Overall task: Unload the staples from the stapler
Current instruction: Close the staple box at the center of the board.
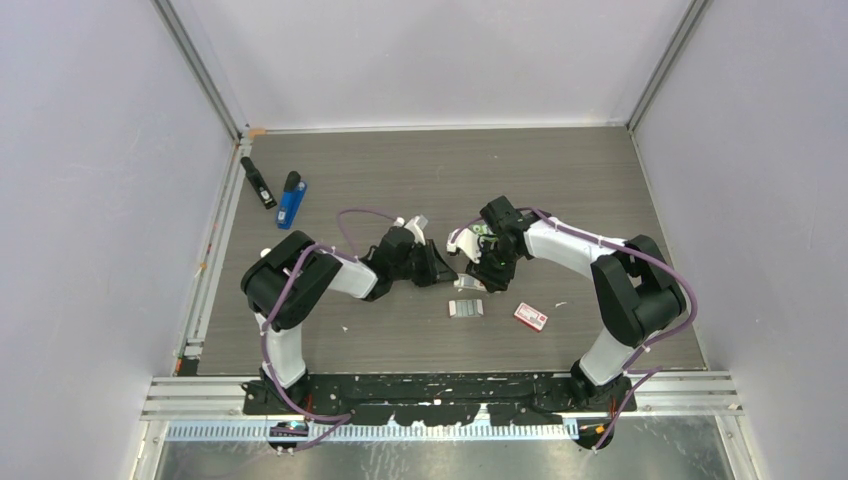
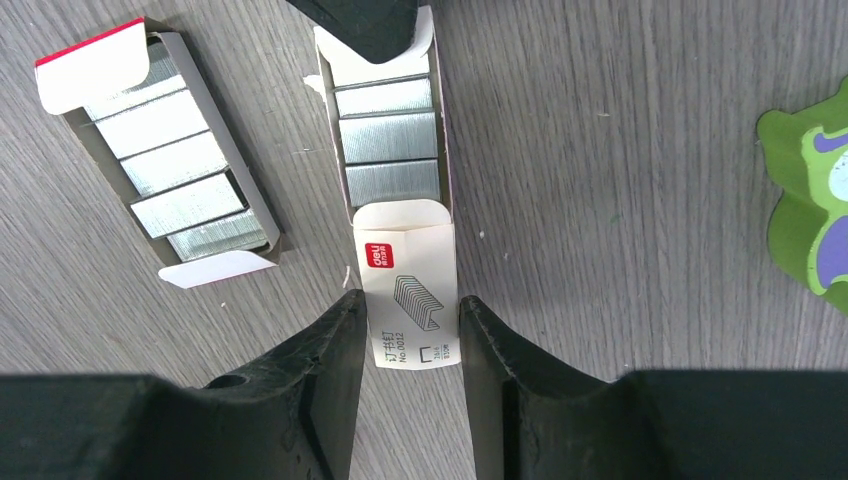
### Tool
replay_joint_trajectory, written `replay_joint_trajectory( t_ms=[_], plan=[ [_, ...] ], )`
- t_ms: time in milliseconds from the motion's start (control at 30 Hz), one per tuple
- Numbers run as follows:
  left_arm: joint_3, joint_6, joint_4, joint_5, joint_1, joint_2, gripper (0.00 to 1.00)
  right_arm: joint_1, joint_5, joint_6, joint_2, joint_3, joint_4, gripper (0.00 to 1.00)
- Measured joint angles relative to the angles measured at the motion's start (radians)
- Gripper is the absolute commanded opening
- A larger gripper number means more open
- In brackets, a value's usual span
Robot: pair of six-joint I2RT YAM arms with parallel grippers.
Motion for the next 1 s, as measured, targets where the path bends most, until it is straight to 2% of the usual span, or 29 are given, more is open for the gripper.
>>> replay_joint_trajectory(
  t_ms=[567, 1000],
  plan=[
    [-0.014, -0.043, 0.036, -0.004, -0.006, 0.008, 0.16, 0.01, 0.002, 0.013, 0.0, 0.0, 0.0, 0.42],
    [-0.021, -0.051, 0.048, -0.013, -0.013, 0.008, 0.16, 0.021, 0.005, 0.018, 0.0, 0.0, 0.005, 0.45]
  ],
)
